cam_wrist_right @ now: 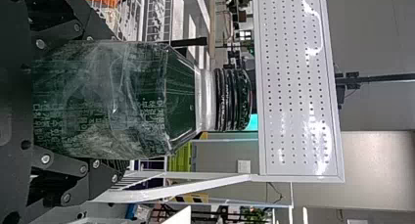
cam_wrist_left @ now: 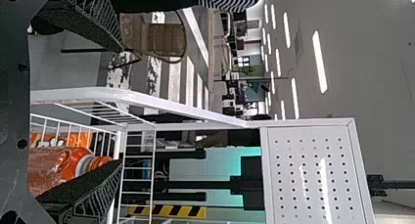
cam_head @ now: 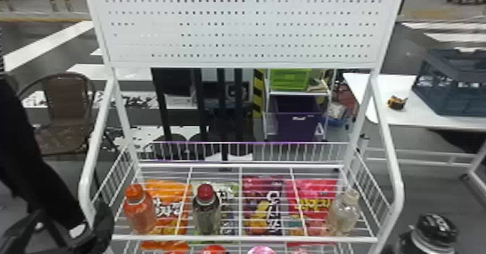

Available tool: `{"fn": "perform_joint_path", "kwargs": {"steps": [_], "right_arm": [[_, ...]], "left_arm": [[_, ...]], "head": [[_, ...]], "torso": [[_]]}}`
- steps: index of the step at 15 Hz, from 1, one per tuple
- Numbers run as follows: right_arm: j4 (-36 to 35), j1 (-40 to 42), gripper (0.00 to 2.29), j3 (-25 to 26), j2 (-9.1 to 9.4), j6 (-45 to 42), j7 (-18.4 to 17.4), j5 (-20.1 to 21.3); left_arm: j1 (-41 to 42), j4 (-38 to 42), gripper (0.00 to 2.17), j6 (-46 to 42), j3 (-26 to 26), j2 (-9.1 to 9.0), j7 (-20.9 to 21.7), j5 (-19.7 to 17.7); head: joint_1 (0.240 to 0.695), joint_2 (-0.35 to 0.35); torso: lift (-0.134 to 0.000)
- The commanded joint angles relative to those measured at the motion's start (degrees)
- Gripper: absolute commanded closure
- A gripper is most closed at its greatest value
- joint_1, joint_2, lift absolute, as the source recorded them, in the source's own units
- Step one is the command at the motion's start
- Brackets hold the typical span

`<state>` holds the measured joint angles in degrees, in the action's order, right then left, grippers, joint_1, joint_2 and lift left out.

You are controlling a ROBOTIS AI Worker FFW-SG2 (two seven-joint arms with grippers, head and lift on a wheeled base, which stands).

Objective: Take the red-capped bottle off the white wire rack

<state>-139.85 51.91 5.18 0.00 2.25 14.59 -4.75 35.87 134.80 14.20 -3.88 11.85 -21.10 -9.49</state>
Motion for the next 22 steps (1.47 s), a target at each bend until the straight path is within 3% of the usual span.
{"fn": "perform_joint_path", "kwargs": {"steps": [1,12,15,17,22], "right_arm": [[-0.16,0.12,1.22,-0.08,0.05,-0.18,0.00,0.00],[0.19,0.65,1.22,-0.08,0.05,-1.58,0.00,-0.70],[0.37,0.21,1.22,-0.08,0.05,-1.41,0.00,-0.70],[0.28,0.12,1.22,0.01,0.05,-1.23,0.00,-0.70],[0.54,0.12,1.22,0.01,0.05,-0.88,0.00,-0.53]], "left_arm": [[0.17,0.02,0.08,-0.17,0.01,-0.07,0.00,0.00],[0.78,0.02,0.08,-0.35,0.89,-0.07,0.00,-0.18],[2.28,-3.06,0.08,-3.16,7.74,0.37,0.27,1.32],[2.28,-8.33,0.09,-7.55,14.86,0.81,-0.88,5.45],[-6.69,-22.13,0.09,-12.12,27.61,0.98,-6.41,7.65]], "head": [[0.499,0.000],[0.499,0.000],[0.499,0.000],[0.499,0.000],[0.499,0.000]], "torso": [[0.000],[0.000],[0.000],[0.000],[0.000]]}}
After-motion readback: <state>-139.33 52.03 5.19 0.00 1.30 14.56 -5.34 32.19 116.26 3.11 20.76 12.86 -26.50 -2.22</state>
